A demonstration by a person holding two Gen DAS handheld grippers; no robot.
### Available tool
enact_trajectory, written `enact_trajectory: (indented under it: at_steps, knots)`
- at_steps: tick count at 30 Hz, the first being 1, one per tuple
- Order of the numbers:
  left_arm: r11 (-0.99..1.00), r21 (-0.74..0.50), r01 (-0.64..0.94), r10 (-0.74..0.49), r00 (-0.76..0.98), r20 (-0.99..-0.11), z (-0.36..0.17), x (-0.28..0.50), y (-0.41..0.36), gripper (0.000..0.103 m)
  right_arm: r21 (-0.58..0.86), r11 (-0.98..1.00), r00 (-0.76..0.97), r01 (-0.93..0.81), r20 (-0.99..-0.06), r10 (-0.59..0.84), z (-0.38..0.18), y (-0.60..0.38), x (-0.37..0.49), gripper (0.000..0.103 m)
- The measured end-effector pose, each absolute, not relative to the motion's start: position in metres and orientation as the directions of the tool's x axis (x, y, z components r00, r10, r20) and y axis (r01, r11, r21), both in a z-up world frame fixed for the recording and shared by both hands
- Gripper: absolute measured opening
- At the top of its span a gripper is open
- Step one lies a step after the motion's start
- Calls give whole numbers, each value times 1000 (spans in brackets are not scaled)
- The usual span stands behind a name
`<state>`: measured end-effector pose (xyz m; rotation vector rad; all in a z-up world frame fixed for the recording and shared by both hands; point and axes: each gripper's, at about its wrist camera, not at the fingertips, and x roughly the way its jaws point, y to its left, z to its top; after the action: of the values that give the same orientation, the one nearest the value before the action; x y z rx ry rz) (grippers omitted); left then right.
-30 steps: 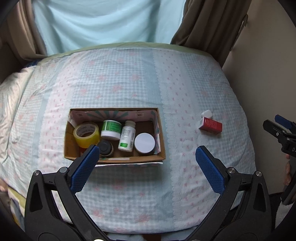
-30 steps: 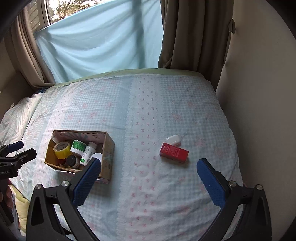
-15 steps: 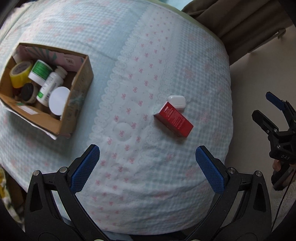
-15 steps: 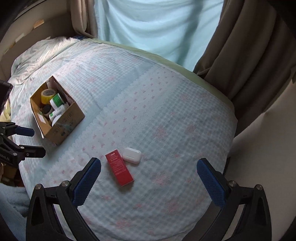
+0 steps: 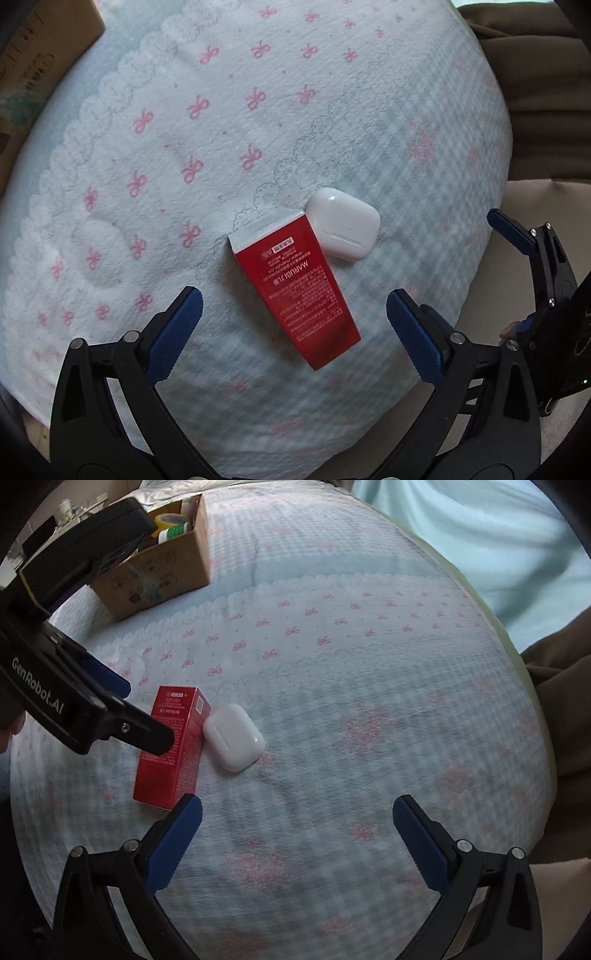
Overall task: Organize rigid objects
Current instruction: 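Move both tools to the red box and white earbud case, then grasp the red box with the left tool while the right tool grasps the white earbud case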
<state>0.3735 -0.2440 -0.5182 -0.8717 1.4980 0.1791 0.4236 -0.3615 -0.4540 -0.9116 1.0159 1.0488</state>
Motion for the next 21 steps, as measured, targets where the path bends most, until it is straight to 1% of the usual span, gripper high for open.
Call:
enact_trajectory:
  at_steps: [1,2,3,6,7,9,12,13,14,15,17,19,21]
  knots:
    - [682,-388,-619,-413,112,-904,-526,374,-244,94,-106,228,162,-968,-956,246,-461,-358,425,98]
    - [665,-391,-637,-426,106,-898,-533,374,-244,88,-99,208,151,-973,-956,250,-468,-353,425,96]
    - [646,-399,-651,-445,104,-890,-541,374,-243,85,-89,186,137,-978,-955,263,-474,-349,425,96]
    - [623,-397,-674,-460,95,-883,-553,373,-243,80,-68,107,96,-992,-953,286,-489,-335,418,95]
    - [620,-395,-679,-458,96,-884,-553,373,-244,78,-68,74,87,-995,-953,292,-493,-331,414,93]
    - [608,-398,-687,-462,102,-881,-555,372,-245,78,-92,12,92,-996,-957,275,-502,-324,407,76]
    - [617,-388,-684,-469,77,-880,-556,376,-247,77,-89,-41,75,-995,-961,268,-510,-318,404,64]
    - [616,-387,-686,-474,69,-878,-555,377,-247,75,-90,-55,72,-994,-960,271,-511,-315,402,63]
    - [603,-393,-694,-485,72,-871,-555,378,-244,71,-86,-70,64,-994,-960,273,-511,-313,401,61]
    - [585,-409,-700,-507,78,-859,-555,381,-241,63,-73,-75,51,-994,-963,266,-511,-310,403,57]
    - [561,-439,-702,-544,88,-834,-555,384,-239,52,-56,-90,31,-994,-965,261,-511,-307,405,55]
    - [550,-449,-704,-558,90,-825,-556,385,-237,51,-37,-97,12,-995,-967,255,-511,-303,408,51]
    - [535,-465,-705,-573,102,-813,-556,384,-233,50,-21,-91,-1,-996,-971,240,-512,-299,409,42]
